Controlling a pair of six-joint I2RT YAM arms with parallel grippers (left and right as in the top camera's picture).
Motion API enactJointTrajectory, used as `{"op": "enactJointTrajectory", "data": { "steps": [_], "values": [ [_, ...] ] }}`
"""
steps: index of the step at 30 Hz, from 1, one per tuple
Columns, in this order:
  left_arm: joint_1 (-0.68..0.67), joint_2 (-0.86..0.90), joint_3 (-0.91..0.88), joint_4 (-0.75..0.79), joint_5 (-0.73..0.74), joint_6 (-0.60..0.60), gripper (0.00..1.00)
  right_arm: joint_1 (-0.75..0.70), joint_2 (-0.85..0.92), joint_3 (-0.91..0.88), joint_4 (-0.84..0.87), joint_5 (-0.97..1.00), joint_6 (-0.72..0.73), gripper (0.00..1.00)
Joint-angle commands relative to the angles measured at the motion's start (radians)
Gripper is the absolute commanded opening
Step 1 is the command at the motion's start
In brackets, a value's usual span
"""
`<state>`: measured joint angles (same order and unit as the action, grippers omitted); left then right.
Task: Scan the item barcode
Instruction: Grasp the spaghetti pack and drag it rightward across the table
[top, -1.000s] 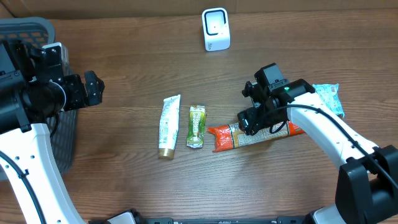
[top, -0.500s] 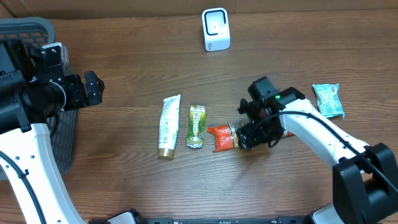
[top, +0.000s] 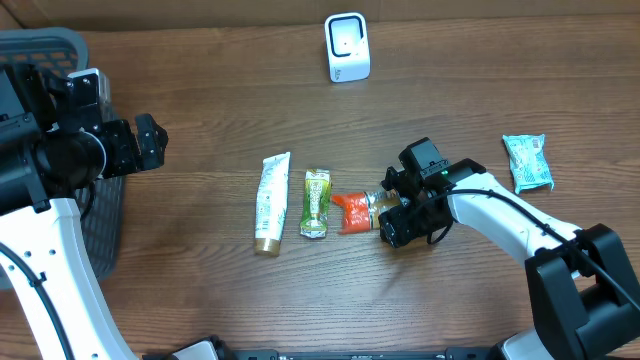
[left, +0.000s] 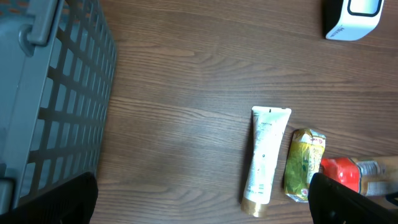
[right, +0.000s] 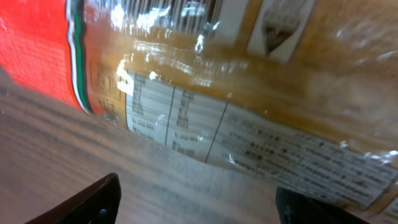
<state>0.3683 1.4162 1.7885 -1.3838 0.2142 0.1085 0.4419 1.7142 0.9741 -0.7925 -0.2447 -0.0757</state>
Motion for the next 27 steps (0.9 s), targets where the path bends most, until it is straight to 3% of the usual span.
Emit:
{"op": "enactJointTrajectory", "data": {
  "steps": [1,12,15,21,27],
  "values": [
    [0.003,0.003,0.014,0.000,0.015,0.015,0.99,-0.007,0.027,-0.006,0.041,0.042,0.002,0.78],
    [0.003,0.003,0.014,0.000,0.015,0.015,1.00,-0.123,0.054,0.009,0.319,0.139,0.204,0.78],
    [0.003,0.003,0.014,0.000,0.015,0.015,1.00,-0.170,0.053,0.049,0.314,0.093,0.202,0.78],
    [0.003,0.003,0.014,0.000,0.015,0.015,1.00,-0.214,0.041,0.294,0.117,0.048,0.150,0.78],
    [0.003,0.003,0.014,0.000,0.015,0.015,1.00,-0.216,0.063,0.357,0.312,0.255,0.154,0.77]
  ]
}}
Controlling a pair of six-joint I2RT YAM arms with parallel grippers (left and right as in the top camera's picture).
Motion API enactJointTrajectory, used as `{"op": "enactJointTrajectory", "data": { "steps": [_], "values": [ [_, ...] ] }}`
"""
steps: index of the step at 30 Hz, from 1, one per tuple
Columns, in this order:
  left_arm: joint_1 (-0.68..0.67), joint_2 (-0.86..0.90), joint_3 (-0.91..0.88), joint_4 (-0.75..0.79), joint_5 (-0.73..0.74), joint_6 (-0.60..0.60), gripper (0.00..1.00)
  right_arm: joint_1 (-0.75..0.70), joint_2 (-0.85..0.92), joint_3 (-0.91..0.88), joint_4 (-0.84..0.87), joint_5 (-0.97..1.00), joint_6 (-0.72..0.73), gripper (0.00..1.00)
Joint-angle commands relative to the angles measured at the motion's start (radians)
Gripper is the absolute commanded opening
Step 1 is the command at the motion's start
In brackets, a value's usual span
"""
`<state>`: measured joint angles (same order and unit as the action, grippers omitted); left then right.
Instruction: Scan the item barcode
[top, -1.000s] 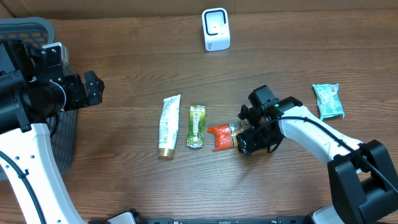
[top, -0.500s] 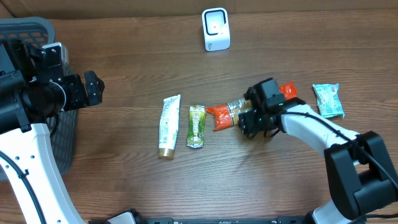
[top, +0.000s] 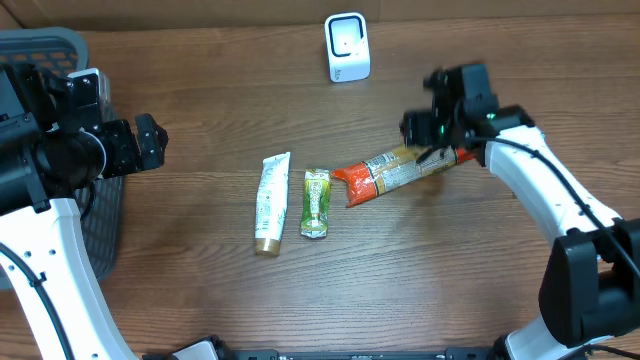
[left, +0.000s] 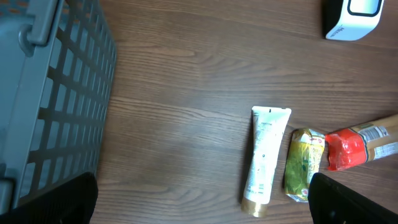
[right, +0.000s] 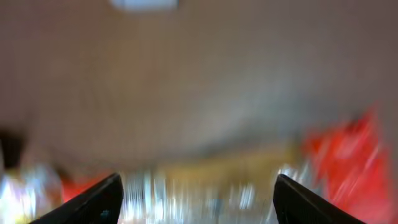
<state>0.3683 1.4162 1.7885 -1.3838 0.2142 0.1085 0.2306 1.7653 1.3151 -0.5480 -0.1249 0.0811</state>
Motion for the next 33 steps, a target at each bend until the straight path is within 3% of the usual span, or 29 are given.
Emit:
{"op": "enactJointTrajectory", "data": {
  "steps": [1,7,13,25,33],
  "values": [
    [0.003,0.003,0.014,0.000,0.015,0.015,1.00,-0.005,0.027,0.016,0.101,0.156,-0.002,0.77],
    [0.003,0.003,0.014,0.000,0.015,0.015,1.00,-0.009,0.172,0.016,0.259,0.220,-0.003,0.76],
    [0.003,0.003,0.014,0.000,0.015,0.015,0.99,-0.032,0.237,0.016,0.241,0.226,-0.003,0.77],
    [0.003,0.003,0.014,0.000,0.015,0.015,1.00,-0.037,0.242,0.016,-0.168,0.234,-0.001,0.82],
    [0.003,0.003,0.014,0.000,0.015,0.015,1.00,-0.037,0.242,0.016,-0.453,0.075,0.010,0.84]
  ]
}}
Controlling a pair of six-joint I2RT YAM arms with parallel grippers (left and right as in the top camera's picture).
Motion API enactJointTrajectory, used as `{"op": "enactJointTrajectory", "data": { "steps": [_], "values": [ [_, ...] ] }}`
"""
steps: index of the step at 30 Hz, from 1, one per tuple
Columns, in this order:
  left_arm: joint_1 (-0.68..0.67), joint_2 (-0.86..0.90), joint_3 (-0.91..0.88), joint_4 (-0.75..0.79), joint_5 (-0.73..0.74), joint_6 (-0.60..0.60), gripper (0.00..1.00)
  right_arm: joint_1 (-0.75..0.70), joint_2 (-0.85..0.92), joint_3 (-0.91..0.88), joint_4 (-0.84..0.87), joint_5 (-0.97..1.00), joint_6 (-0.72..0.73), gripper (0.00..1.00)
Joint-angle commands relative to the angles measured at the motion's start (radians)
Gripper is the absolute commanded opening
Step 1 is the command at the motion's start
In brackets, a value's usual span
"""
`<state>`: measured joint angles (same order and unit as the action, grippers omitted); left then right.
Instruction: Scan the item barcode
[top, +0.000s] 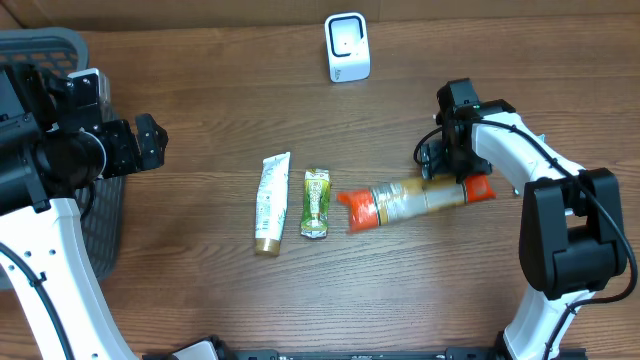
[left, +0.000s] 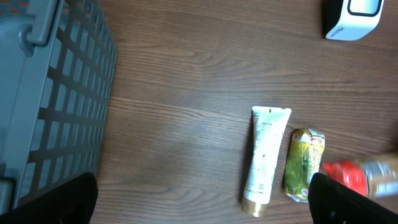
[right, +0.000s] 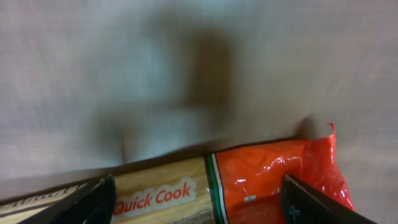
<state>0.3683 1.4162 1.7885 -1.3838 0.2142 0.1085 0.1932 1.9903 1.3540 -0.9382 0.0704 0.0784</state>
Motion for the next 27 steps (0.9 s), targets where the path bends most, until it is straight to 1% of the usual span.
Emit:
{"op": "enactJointTrajectory", "data": {
  "steps": [1,2,3,4,7,11,14,16,19,24,27],
  "values": [
    [0.003,0.003,0.014,0.000,0.015,0.015,1.00,0.000,0.017,-0.023,-0.084,-0.140,0.013,0.84],
    [0.003,0.003,0.014,0.000,0.015,0.015,1.00,0.002,0.017,-0.023,-0.111,-0.165,0.011,0.86],
    [0.003,0.003,0.014,0.000,0.015,0.015,1.00,0.002,0.017,-0.023,-0.133,-0.183,0.011,0.90],
    [0.003,0.003,0.014,0.000,0.015,0.015,1.00,0.003,0.017,-0.022,-0.157,-0.193,0.011,0.92],
    [0.003,0.003,0.014,0.000,0.014,0.015,1.00,0.003,0.016,0.019,-0.267,-0.195,-0.004,0.95],
    [0.003,0.003,0.014,0.000,0.014,0.015,1.00,0.006,0.005,0.141,-0.341,-0.195,-0.035,0.95],
    [0.003,0.003,0.014,0.000,0.015,0.015,0.99,0.028,-0.016,0.231,-0.347,-0.196,-0.069,0.95],
    [0.003,0.003,0.014,0.000,0.015,0.015,1.00,0.063,-0.027,0.274,-0.333,-0.205,-0.136,0.94],
    [0.003,0.003,0.014,0.000,0.015,0.015,0.99,0.135,-0.036,0.285,-0.312,-0.203,-0.233,0.94],
    [0.003,0.003,0.014,0.000,0.015,0.015,1.00,0.256,-0.036,0.268,-0.357,-0.203,-0.267,0.94],
    [0.003,0.003,0.014,0.000,0.015,0.015,1.00,0.324,-0.036,0.268,-0.433,-0.204,-0.266,0.86]
  ]
}}
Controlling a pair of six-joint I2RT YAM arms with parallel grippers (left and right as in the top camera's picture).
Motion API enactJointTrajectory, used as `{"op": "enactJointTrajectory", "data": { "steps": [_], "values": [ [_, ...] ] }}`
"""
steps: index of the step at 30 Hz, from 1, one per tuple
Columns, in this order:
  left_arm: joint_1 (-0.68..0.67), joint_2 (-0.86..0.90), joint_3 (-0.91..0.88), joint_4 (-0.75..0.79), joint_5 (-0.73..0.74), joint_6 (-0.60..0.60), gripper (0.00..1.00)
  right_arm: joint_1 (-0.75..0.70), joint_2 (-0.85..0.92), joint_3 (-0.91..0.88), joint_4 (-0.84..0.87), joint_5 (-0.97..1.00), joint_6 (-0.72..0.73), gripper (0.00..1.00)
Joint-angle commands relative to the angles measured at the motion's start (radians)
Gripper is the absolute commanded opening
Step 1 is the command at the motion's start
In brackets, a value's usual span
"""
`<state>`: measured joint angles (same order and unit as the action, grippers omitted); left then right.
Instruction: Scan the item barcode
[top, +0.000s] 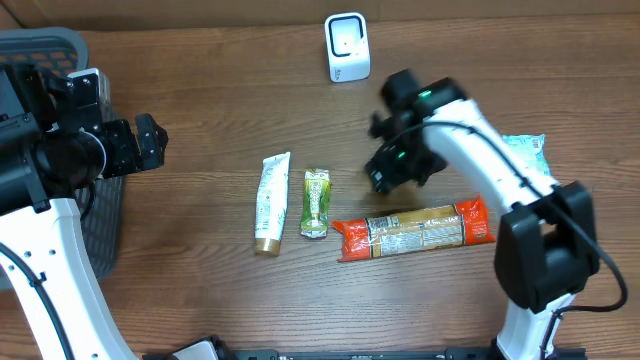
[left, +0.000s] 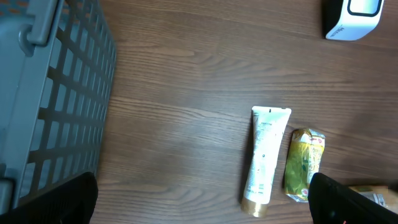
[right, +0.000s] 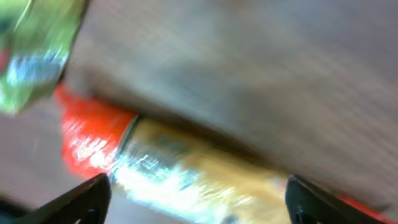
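The orange-and-red pasta packet (top: 415, 232) lies flat on the table, right of centre and towards the front. My right gripper (top: 392, 168) hovers behind its left half, open and holding nothing. In the right wrist view the packet (right: 186, 180) is a blur below the open right gripper (right: 196, 199). The white scanner (top: 347, 46) stands at the back centre and shows in the left wrist view as the scanner (left: 351, 18). My left gripper (top: 150, 140) is open at the far left, away from everything; the left wrist view shows this gripper (left: 202, 199) with nothing between its fingers.
A white tube (top: 271, 203) and a green packet (top: 316, 202) lie side by side left of the pasta packet. A teal packet (top: 527, 160) sits at the right, partly behind my right arm. A grey basket (top: 40, 45) stands at the far left edge.
The pasta packet was tilted under my right gripper further back. It now lies flat nearer the front. My right gripper has let go and moved left. The left arm is unchanged.
My right gripper was down on the pasta packet beside the green packet. Then it held the packet by one end, raised and slanted towards the scanner. Later the packet was low, to the right. Now it lies free on the table with the gripper apart from it.
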<state>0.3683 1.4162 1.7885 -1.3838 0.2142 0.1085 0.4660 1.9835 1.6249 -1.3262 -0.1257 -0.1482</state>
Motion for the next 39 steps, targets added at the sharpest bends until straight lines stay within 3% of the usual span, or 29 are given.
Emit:
{"op": "enactJointTrajectory", "data": {
  "steps": [1,8,17,26,32,39],
  "values": [
    [0.003,0.003,0.014,0.000,0.015,0.015,1.00,0.073,-0.029,-0.003,-0.074,-0.007,-0.036,0.84],
    [0.003,0.003,0.014,0.000,0.015,0.015,1.00,0.212,-0.029,-0.030,-0.183,-0.011,-0.032,0.81],
    [0.003,0.003,0.014,0.000,0.014,0.015,1.00,0.393,-0.029,-0.151,-0.091,-0.003,-0.044,0.86],
    [0.003,0.003,0.014,0.000,0.015,0.015,1.00,0.402,-0.029,-0.254,0.036,-0.090,-0.116,0.86],
    [0.003,0.003,0.014,0.000,0.015,0.015,0.99,0.384,-0.029,-0.302,0.136,-0.096,-0.137,0.68],
    [0.003,0.003,0.014,0.000,0.015,0.015,0.99,0.251,-0.029,-0.297,0.233,-0.094,-0.113,0.61]
  ]
}}
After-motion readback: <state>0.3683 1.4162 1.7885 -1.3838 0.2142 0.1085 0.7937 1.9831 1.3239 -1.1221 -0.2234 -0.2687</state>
